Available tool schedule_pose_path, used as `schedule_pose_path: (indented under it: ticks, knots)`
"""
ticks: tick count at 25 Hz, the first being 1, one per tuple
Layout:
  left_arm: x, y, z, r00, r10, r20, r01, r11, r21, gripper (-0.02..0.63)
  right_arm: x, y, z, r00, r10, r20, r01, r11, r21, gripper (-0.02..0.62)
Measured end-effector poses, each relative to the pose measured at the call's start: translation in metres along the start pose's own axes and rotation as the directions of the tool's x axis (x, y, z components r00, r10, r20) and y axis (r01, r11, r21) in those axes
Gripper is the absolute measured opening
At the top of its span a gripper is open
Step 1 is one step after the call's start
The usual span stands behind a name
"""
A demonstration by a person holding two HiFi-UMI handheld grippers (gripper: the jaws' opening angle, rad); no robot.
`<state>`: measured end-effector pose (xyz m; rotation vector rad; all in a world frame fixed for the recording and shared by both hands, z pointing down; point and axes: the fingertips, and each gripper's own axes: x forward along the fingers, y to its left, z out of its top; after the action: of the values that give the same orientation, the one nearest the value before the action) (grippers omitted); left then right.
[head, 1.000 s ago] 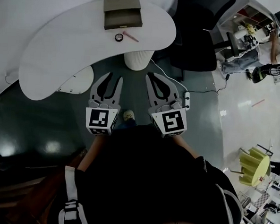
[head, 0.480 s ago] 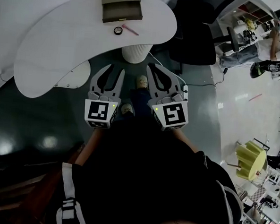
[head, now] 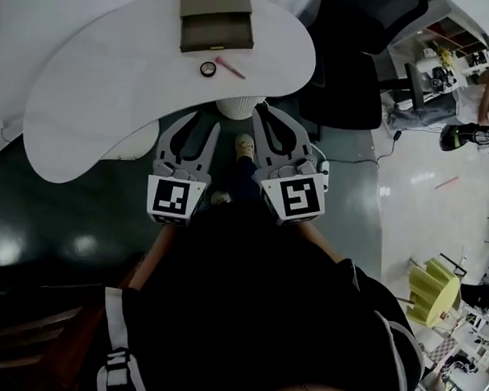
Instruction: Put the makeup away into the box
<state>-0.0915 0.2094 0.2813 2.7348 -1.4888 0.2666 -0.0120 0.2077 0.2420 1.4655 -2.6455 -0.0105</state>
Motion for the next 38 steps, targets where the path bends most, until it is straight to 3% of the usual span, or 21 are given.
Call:
schedule_pose_path:
  ticks: [4,8,13,22,25,28,33,38]
  knots:
    - [0.032,0.022,0.005,1.000,0.031,0.002,-0.031,0.999,-0.007,0.137,0.034,-0.024,0.001,1.000,0.023,0.019,-0.023,1.000,-0.020,0.023]
    - [0.061,0.037,-0.007,0.996,0.070,-0.053,-0.074,0.994,-0.085,0.141,0.068,-0.051,-0.001,0.999,0.051,-0.008,-0.051,0.999,-0.015,0.023]
    - [0.097,0.059,-0.015,0.989,0.121,-0.082,-0.129,0.986,-0.104,0.149,0.115,-0.080,-0.002,0.992,0.120,0.025,-0.119,0.993,-0.018,0.023]
    - [0.157,0.083,-0.037,0.980,0.172,-0.104,-0.183,0.976,-0.115,0.153,0.171,-0.108,-0.033,0.957,0.270,-0.102,-0.272,0.962,-0.002,0.023]
    - [0.169,0.090,-0.035,0.981,0.177,-0.085,-0.185,0.978,-0.100,0.158,0.183,-0.111,-0.036,0.948,0.301,-0.105,-0.303,0.953,0.001,0.023]
    - [0.174,0.091,-0.042,0.977,0.178,-0.118,-0.194,0.972,-0.135,0.163,0.190,-0.112,-0.044,0.940,0.320,-0.118,-0.320,0.947,0.018,0.023]
    - [0.188,0.098,-0.053,0.978,0.154,-0.142,-0.172,0.976,-0.131,0.169,0.200,-0.108,-0.058,0.923,0.353,-0.156,-0.350,0.936,0.045,0.023]
    - [0.200,0.106,-0.082,0.965,0.113,-0.235,-0.156,0.973,-0.172,0.176,0.217,-0.107,-0.074,0.916,0.350,-0.196,-0.344,0.937,0.065,0.023]
